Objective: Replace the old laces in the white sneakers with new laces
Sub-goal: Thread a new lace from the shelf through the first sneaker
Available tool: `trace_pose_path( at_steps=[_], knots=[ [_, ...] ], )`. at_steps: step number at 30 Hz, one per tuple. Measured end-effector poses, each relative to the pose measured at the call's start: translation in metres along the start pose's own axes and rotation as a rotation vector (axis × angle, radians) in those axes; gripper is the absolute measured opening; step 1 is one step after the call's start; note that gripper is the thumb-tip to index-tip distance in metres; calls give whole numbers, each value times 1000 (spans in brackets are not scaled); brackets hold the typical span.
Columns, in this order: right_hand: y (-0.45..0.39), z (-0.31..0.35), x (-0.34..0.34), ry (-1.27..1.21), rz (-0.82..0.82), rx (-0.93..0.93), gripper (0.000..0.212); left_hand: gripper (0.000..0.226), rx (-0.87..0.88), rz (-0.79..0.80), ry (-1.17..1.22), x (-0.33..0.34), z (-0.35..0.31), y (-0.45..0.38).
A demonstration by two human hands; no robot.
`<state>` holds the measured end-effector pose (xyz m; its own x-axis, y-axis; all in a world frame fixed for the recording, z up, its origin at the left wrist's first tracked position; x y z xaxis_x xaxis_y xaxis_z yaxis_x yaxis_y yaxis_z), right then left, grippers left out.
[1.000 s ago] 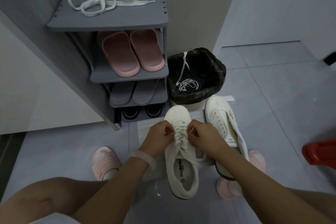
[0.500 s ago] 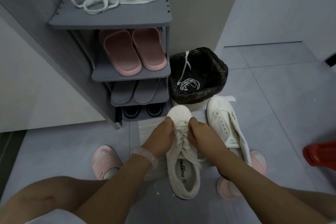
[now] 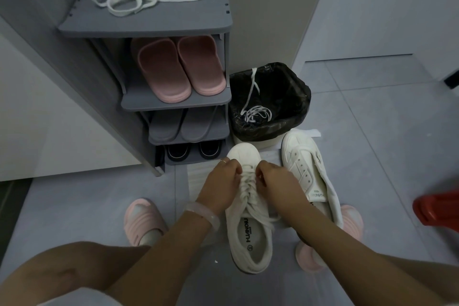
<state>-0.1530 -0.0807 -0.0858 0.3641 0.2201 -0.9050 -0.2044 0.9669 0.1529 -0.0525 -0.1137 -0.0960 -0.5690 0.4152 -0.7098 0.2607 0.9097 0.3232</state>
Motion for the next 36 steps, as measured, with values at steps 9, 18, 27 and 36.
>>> trace_pose_path(
  at_steps=[9, 18, 27, 36],
  knots=[
    [-6, 11, 4, 188, 67, -53, 18, 17, -42, 26, -78, 4, -4, 0],
    [-5, 5, 3, 82, 54, -28, 13, 13, -265, 254, 259, 13, 17, -10],
    [24, 4, -5, -429, 25, 23, 28, 7, -313, 110, 371, -3, 28, 1],
    [61, 23, 20, -118, 217, 53, 21, 45, -155, 335, -58, 11, 9, 73]
  ],
)
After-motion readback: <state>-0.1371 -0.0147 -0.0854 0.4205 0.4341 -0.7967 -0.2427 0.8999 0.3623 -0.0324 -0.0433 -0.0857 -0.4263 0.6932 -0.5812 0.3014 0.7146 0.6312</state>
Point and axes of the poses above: each hand's wrist, its own y-axis away from the middle knuckle, its own x-axis out of the palm, z = x × y, the point moved 9 cm from there along -y, towards the middle knuckle, and after that the axes turned 14 degrees about -x, right-handed, at the moved point
